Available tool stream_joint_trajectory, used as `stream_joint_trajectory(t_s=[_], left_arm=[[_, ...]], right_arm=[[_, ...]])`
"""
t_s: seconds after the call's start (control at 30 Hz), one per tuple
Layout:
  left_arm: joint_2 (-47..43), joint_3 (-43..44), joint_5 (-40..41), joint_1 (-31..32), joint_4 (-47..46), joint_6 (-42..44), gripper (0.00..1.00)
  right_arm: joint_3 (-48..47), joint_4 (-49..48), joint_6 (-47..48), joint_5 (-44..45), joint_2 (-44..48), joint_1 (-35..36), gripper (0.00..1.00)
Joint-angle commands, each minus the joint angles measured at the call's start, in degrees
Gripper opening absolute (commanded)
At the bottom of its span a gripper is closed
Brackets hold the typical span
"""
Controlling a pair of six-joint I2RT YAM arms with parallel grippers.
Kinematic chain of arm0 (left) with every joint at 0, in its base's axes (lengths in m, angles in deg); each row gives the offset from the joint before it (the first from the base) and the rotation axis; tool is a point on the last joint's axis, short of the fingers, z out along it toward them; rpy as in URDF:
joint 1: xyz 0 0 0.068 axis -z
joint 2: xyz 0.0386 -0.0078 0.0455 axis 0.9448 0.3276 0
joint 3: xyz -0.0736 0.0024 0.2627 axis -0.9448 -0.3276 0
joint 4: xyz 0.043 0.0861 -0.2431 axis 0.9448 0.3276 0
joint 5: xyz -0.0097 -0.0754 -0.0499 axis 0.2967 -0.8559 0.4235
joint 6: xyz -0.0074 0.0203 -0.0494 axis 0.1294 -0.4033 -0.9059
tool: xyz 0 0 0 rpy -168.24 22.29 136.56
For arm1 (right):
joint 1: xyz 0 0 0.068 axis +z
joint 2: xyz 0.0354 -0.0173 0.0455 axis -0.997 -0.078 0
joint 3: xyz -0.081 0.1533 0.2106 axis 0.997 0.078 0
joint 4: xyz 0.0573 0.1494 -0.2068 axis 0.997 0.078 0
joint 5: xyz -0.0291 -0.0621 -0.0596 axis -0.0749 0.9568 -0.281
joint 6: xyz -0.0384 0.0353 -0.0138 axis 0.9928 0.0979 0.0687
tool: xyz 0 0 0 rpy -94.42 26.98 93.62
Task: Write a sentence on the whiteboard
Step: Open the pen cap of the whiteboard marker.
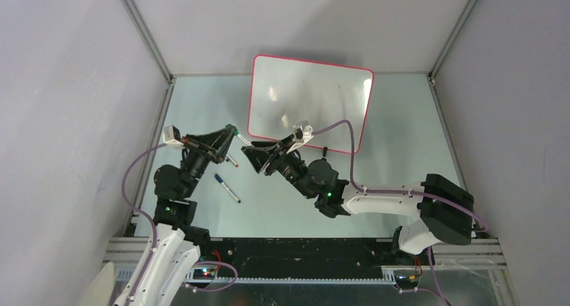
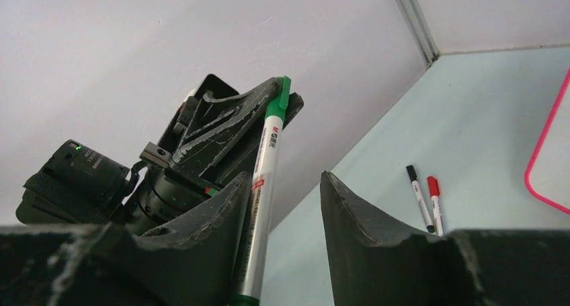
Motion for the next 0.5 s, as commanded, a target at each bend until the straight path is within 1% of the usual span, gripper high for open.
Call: stream_joint_trajectory(t_s=[0.0,0.17,0.33,0.47], left_arm=[[-1.9,-0.9,0.3,0.7,0.8,-1.2,0.00],[-3.0,-0.8,0.6,0.7,2.6,-1.3,0.00],[-1.8,-0.5,-1.3,0.7,4.2,-2.1,0.00],[-1.4,-0.4,-2.0,0.7,5.0,-2.3,0.00]], right_arm=[[-2.5,-2.3,2.6,3.5,0.0,0.8,0.45],[-2.5,-3.3,4.2,3.7,0.1,1.6,0.45],[-2.5,-3.5,4.8,3.4,0.0,1.8,0.43],[-2.5,-3.4,5.1,3.4,0.1,1.7,0.46]])
